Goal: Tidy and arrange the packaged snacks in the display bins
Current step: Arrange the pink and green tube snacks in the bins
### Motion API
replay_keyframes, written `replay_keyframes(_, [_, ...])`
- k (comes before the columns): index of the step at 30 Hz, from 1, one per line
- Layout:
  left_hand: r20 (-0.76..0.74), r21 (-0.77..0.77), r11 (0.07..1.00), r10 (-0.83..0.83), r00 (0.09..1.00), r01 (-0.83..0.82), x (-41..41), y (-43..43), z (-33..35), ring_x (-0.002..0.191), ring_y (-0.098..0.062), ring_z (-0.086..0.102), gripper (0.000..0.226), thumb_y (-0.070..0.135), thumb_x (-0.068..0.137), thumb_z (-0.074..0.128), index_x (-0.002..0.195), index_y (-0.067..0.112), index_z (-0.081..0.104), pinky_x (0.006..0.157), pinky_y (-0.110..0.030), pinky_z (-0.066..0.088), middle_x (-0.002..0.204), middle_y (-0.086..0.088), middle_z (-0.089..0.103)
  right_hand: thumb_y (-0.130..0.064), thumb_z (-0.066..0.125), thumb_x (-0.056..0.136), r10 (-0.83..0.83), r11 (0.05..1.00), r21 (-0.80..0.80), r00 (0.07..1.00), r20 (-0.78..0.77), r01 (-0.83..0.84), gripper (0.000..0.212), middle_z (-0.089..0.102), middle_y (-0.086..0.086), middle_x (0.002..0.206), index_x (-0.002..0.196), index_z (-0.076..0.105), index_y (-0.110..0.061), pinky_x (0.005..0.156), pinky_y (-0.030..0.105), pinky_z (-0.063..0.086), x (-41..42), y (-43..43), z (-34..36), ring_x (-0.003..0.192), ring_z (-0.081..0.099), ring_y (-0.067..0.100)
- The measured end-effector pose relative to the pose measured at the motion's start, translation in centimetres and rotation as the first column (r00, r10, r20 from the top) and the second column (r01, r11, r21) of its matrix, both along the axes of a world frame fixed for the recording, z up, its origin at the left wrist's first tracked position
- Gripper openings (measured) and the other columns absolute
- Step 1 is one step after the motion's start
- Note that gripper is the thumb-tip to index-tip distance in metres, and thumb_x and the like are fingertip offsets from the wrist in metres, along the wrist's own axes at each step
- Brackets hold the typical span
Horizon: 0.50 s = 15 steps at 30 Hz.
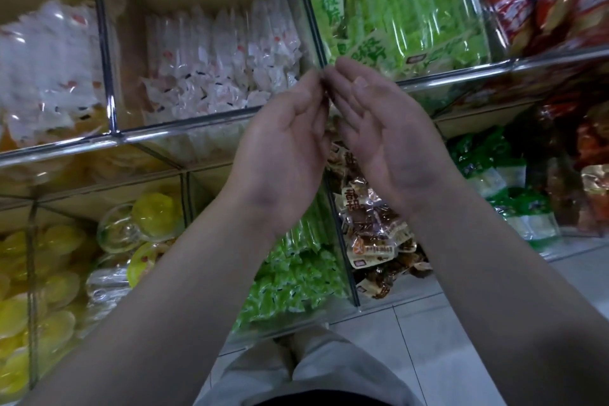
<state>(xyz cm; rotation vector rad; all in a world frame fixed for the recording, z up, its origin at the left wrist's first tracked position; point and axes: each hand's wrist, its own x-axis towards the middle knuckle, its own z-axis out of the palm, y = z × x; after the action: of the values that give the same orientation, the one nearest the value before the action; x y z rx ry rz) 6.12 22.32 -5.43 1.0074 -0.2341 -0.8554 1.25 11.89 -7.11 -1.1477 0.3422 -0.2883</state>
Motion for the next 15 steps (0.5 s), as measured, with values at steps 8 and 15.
replay_keyframes(8, [0.159, 0.091, 0.994, 0.040, 0.986, -0.055, 1.9, -4.1, 2.3, 0.147, -0.009, 0.019, 0.054, 0.034, 0.102, 0.026, 0.154, 0.017, 0.021, 0.119, -0.034, 0.013, 0.160, 0.005, 0.022, -0.036, 0.049, 0.083, -0.050, 0.982, -0.184, 0.999, 0.002, 0.049, 0.053, 0.053, -0.008, 0.140, 0.135, 0.050, -0.021, 0.107, 0.026, 0.036, 0.6, -4.4, 2.5, 0.131, 0.046, 0.005])
replay_keyframes(15, [0.194, 0.131, 0.984, 0.096, 0.976, -0.123, 4.6, -6.7, 3.1, 0.146, -0.013, 0.024, 0.053, 0.035, 0.102, 0.034, 0.153, 0.020, 0.026, 0.116, -0.033, 0.017, 0.159, 0.004, 0.025, -0.046, 0.045, 0.083, -0.179, 0.923, -0.351, 0.983, -0.031, 0.157, 0.040, 0.059, -0.009, 0.133, 0.118, 0.057, -0.032, 0.109, 0.033, 0.036, 2.6, -8.1, 4.7, 0.126, 0.050, 0.005])
